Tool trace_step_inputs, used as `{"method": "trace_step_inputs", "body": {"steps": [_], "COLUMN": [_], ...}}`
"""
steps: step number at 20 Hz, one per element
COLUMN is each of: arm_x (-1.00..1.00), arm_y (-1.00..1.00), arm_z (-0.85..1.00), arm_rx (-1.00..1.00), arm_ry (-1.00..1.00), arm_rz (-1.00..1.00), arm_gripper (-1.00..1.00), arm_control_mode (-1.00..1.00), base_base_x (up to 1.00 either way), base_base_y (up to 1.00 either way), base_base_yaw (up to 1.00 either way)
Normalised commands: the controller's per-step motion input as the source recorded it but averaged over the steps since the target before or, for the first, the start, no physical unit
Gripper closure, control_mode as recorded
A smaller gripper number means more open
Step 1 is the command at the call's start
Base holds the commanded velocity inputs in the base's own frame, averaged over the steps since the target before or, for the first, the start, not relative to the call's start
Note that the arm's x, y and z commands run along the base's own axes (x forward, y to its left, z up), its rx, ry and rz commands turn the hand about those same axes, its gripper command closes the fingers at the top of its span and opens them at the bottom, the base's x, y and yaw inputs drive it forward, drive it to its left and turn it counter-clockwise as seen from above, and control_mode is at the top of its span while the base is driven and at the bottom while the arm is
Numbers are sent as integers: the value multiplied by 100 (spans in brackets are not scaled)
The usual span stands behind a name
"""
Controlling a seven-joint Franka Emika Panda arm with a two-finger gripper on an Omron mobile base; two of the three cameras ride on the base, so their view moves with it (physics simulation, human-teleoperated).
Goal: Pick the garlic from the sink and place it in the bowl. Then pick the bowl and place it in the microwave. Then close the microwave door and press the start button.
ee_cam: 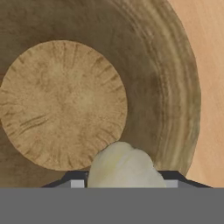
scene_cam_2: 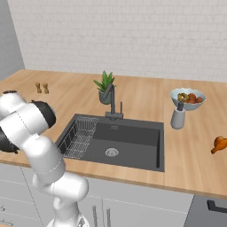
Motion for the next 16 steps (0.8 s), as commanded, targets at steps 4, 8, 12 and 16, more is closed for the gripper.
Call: {"method": "trace_step_inputs", "body": {"steps": [4, 8, 12, 16], "arm_x": [0, -3, -5, -20], "arm_y": [0, -2, -14, -59], "arm_z": [0, 0, 6, 37], "arm_rx": [0, 0, 0, 0], "arm_ry": [0, -1, -5, -5], "arm_rz": [-5, -4, -2, 0], "arm_gripper": [-100, -100, -100, -100], "arm_control_mode": [-100, -100, -100, -100], "base_base_x": [0, 0, 0, 0], "base_base_y": [0, 0, 0, 0], "base_base_yaw": [0, 0, 0, 0]}}
